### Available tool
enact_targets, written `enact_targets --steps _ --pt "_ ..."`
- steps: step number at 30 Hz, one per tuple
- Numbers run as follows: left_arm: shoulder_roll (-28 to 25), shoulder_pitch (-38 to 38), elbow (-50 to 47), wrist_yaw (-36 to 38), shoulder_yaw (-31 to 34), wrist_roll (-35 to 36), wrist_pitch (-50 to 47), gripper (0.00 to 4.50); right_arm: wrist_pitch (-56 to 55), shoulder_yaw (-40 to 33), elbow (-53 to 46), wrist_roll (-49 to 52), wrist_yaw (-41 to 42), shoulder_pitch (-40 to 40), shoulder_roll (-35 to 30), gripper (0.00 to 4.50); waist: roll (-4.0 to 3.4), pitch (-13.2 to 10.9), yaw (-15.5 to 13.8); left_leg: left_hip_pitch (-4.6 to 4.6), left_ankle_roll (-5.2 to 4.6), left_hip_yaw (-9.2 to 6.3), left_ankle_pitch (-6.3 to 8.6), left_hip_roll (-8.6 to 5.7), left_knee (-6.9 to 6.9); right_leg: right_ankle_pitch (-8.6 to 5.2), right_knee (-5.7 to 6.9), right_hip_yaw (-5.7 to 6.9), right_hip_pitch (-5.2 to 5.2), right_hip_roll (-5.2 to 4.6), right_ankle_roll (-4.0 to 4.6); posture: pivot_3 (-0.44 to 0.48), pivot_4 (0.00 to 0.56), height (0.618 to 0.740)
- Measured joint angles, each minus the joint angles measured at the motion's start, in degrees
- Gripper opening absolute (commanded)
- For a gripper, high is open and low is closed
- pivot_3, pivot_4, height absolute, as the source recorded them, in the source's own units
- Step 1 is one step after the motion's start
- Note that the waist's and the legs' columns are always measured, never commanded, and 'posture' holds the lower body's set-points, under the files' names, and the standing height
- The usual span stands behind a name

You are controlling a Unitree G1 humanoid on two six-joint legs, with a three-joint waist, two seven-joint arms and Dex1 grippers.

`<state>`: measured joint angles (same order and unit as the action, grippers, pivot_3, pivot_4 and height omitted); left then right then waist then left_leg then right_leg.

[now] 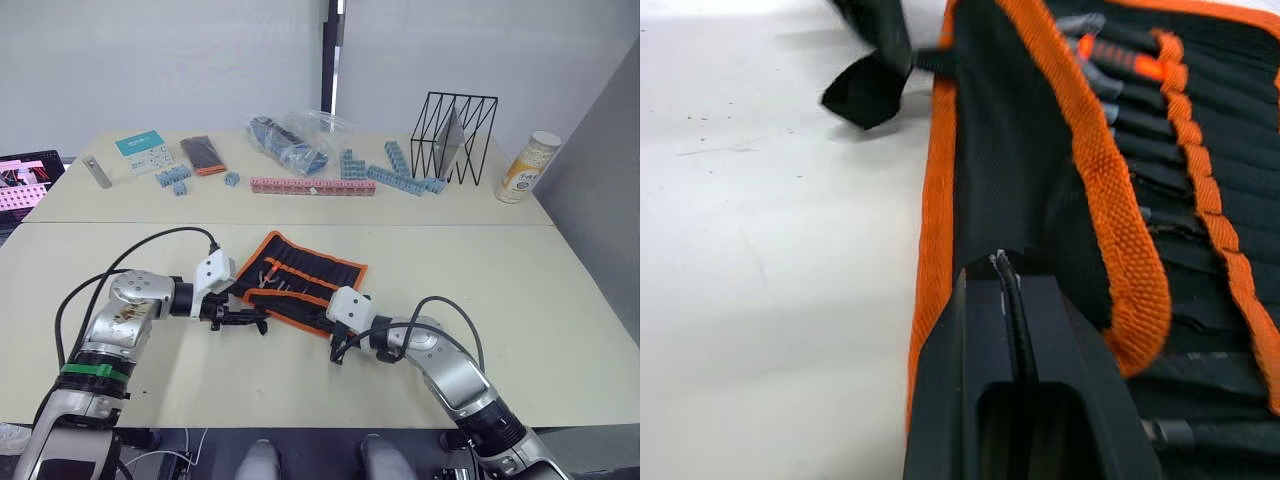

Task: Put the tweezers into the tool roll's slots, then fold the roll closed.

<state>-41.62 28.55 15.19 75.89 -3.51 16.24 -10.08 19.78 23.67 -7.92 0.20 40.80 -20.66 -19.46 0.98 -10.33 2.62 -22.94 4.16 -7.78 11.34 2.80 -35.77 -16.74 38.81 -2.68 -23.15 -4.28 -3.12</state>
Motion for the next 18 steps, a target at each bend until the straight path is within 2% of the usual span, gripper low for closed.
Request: enact_targets --steps 5,18 --pt "-0.92 -0.50 -0.92 -0.17 3.20 1.97 -0.11 2.52 0.77 -0.23 1.34 -0.07 -0.89 -0.29 0.81 0.00 -0.01 0.00 0.00 0.01 0.00 0.00 0.00 0.00 -0.01 0.00 0.02 -0.02 0.00 0.00 0.00 0.000 0.150 0.702" --pt "1.19 -1.57 1.72 -0.09 3.59 2.40 -0.04 2.52 2.06 -0.14 3.33 -1.82 -2.50 -2.71 2.01 0.00 -0.01 0.00 -0.05 0.01 0.04 0.00 -0.03 0.00 -0.03 0.00 0.07 -0.02 -0.01 0.01 0.01 0.000 0.150 0.702"
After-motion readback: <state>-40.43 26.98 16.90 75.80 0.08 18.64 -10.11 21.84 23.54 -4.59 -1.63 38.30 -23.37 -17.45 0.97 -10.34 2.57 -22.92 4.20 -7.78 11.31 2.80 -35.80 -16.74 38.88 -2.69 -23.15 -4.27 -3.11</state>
